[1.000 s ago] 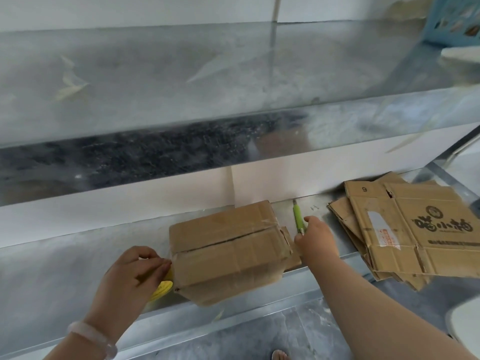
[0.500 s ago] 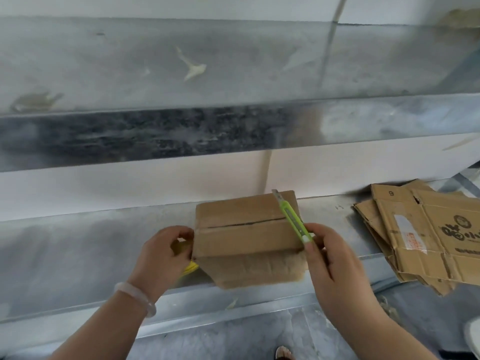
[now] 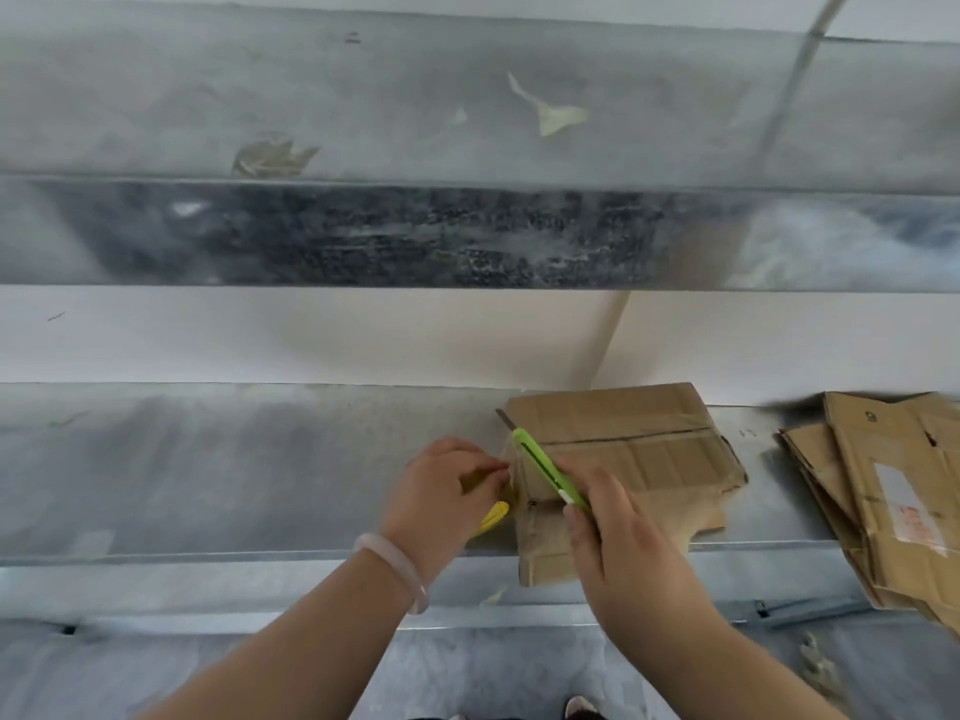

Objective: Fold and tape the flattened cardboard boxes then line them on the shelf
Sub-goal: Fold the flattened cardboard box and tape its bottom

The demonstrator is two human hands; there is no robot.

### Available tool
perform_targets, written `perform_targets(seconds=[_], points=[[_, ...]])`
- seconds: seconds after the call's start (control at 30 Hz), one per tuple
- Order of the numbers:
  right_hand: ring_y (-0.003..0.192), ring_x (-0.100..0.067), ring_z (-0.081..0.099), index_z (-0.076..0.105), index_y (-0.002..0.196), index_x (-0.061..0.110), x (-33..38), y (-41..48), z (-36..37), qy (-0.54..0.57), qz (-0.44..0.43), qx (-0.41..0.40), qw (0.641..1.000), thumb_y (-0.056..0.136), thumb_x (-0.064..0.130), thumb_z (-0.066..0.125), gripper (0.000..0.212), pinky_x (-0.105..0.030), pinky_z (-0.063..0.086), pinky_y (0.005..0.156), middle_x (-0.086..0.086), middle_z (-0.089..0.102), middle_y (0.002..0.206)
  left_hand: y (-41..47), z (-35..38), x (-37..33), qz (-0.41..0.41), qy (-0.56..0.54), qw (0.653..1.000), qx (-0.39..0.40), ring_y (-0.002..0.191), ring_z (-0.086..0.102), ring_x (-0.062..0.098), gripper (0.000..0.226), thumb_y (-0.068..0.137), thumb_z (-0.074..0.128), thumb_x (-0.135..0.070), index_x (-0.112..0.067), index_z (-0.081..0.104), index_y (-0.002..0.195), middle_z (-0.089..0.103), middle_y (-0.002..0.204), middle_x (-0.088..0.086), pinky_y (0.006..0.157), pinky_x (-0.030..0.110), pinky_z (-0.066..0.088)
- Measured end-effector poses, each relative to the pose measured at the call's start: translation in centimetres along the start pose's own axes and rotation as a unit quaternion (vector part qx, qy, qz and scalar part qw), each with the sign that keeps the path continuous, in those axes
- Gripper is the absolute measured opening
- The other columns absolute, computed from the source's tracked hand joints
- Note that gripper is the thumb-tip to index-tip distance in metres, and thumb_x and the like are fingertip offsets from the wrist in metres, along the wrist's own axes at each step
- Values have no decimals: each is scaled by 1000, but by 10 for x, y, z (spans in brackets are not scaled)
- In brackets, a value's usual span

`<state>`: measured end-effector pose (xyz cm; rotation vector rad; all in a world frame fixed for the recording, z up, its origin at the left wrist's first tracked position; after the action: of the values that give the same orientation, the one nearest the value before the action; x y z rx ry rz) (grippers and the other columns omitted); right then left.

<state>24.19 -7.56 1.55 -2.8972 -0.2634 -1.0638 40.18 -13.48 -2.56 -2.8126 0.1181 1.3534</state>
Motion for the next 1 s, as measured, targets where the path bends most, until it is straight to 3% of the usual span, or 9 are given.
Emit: perform_targets(seconds=[0.17,0.3,0.4,0.53,0.6,0.77,0.9,1.0], points=[[95,0,54,37,137,44,-6,0,-4,-13,-1,6,1000,100,32,37,39,-15,42,71,22,55,116,-1,-5,-3,-3,16,1000,-1,84,52,-8,12,83,70,-34,-40,63,89,55,87,-28,70,0,37],[77,2,56,35,138,49,-5,-5,-4,-9,4,12,1000,100,32,37,42,-17,44,60,25,54,85,-2,-3,0,1,18,1000,-6,83,54,-6,9,82,71,-30,-38,68,80,62,86,-21,71,0,37],[71,-2,58,30,138,57,0,-11,-5,-9,1,23,1000,99,34,37,45,-21,48,58,16,58,75,-3,-4,3,0,-2,1000,-19,84,56,-5,10,81,73,-25,-35,71,79,63,86,-20,74,1,39],[76,-6,57,16,143,58,12,-17,2,-34,14,68,997,101,32,34,53,-20,47,65,14,55,94,-4,-6,5,-17,-12,999,-31,86,57,-1,10,80,74,-25,-34,72,79,62,88,-20,74,5,43],[85,-10,59,6,147,56,18,-18,8,-63,23,100,993,102,30,33,58,-26,51,73,9,55,107,-5,-8,4,-22,-19,999,-34,86,57,1,13,80,75,-26,-37,69,77,61,89,-21,73,4,42],[87,-14,59,-14,149,46,28,-21,23,-171,23,175,969,101,20,37,75,-30,55,78,7,48,114,-9,-8,5,-25,-1,999,-30,86,57,2,8,82,72,-26,-33,70,78,63,89,-17,73,8,42],[86,-22,54,12,149,35,36,-25,26,-190,23,156,969,97,17,33,59,-37,51,75,1,40,108,-9,-8,4,-26,8,999,-29,86,57,4,4,83,70,-25,-25,74,84,64,89,-14,75,12,45],[82,-23,48,3,153,34,32,-24,33,-229,41,183,955,96,12,34,68,-36,48,71,-3,37,110,-10,-9,2,-23,6,999,-30,85,57,5,5,83,70,-29,-26,73,84,64,88,-13,76,16,48]])
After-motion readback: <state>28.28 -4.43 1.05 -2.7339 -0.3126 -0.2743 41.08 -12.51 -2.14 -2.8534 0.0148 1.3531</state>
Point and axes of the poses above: each hand's wrist, its own y-axis towards the middle knuckle, its own z-axis out of the palm, x = y × z, the point moved 9 cm from there along y, towards the middle knuckle
